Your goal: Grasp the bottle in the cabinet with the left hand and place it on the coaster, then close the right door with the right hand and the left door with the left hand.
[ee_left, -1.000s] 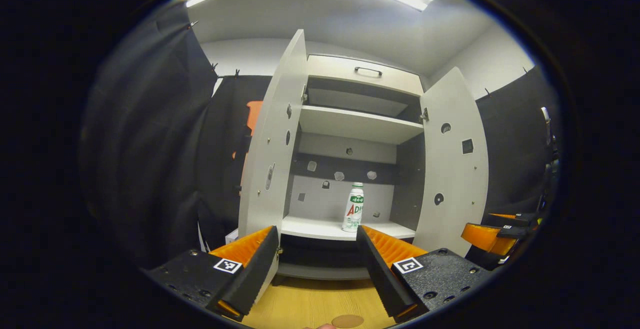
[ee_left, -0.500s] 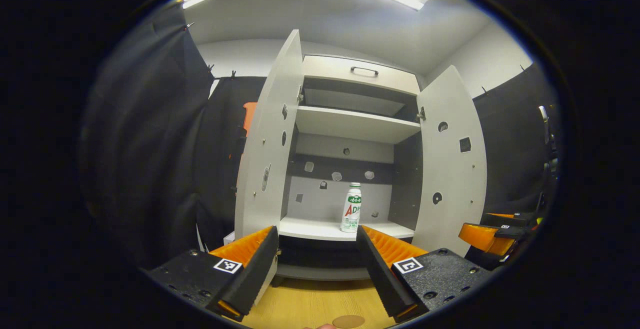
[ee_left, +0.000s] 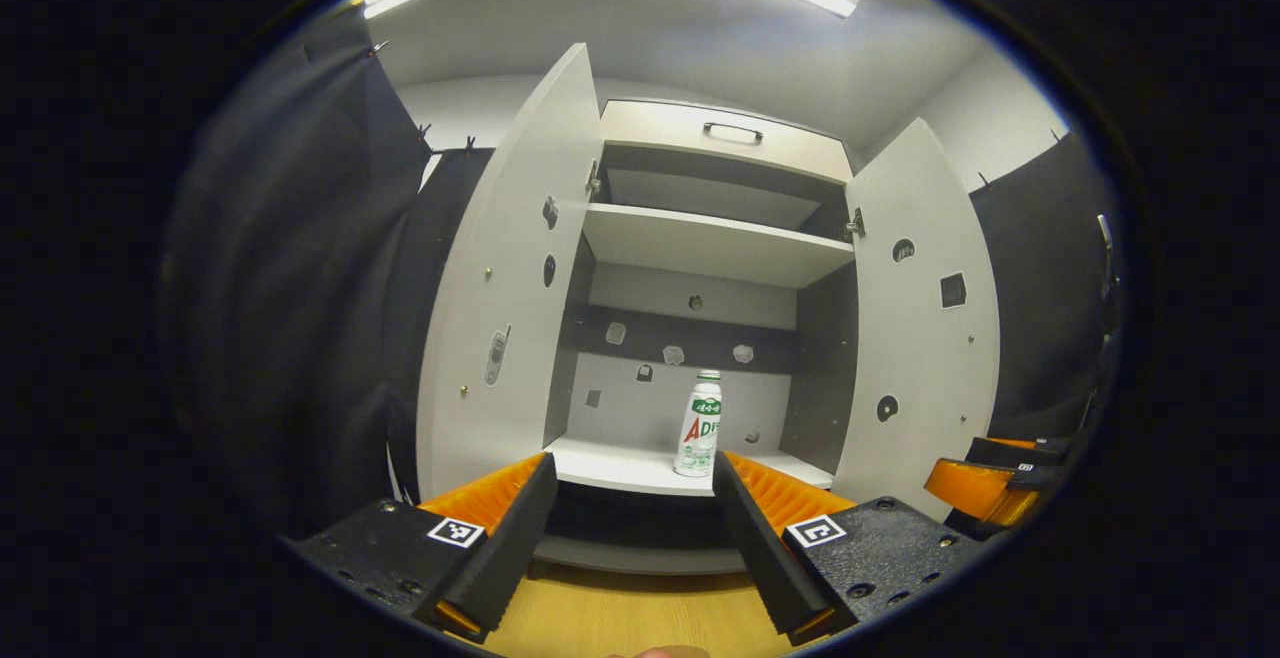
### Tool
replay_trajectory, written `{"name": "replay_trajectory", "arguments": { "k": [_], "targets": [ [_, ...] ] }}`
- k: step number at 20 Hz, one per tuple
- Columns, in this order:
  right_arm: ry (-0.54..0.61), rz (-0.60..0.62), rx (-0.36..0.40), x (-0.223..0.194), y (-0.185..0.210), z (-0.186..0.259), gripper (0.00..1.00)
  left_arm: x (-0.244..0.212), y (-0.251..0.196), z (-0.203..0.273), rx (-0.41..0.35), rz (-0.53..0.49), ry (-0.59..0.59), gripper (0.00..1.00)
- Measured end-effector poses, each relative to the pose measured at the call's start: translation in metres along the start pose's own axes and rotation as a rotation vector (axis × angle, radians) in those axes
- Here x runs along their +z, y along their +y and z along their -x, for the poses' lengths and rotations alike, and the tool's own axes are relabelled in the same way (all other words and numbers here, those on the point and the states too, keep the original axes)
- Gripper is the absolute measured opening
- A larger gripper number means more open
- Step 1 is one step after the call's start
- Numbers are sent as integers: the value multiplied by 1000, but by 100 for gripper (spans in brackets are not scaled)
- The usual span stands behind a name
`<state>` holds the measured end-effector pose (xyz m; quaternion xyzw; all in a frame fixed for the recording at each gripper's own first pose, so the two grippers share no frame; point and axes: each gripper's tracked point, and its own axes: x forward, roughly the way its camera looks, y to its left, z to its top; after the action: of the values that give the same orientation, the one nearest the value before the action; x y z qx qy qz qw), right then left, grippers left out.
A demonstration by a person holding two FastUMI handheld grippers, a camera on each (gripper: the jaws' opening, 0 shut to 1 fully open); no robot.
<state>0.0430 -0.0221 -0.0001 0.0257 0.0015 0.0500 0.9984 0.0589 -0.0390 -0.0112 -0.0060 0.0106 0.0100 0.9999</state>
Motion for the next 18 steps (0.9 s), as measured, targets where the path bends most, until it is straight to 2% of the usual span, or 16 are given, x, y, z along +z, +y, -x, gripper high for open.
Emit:
{"name": "replay_trajectory", "arguments": {
  "k": [1, 3, 4, 7, 8, 10, 12, 13, 16, 18],
  "targets": [
    [7, -5, 9, -2, -6, -5, 98, -1, -8, -11, -10, 2, 6, 95],
    [9, -21, 30, -4, -14, -13, 98, 0, -22, -36, -32, -1, -3, 95],
    [17, -28, 40, -8, -17, -14, 98, -2, -31, -50, -53, -2, 2, 98],
    [47, -37, 75, -17, -14, -16, 98, -9, -60, -102, -145, 38, 10, 92],
    [43, -31, 77, -18, -12, -16, 98, -12, -70, -120, -188, 58, 14, 94],
    [35, -12, 62, -18, -8, -16, 98, -15, -82, -161, -252, 57, 16, 95],
    [47, 2, 52, -21, 0, -16, 98, -27, -87, -198, -282, 7, 26, 95],
    [44, 8, 33, -22, 0, -17, 98, -32, -91, -216, -297, -12, 31, 98],
    [41, 3, -47, -27, -7, -24, 98, -60, -106, -256, -352, -40, 77, 95],
    [45, -15, -89, -29, -10, -25, 98, -77, -108, -274, -344, -47, 110, 95]
  ]
}}
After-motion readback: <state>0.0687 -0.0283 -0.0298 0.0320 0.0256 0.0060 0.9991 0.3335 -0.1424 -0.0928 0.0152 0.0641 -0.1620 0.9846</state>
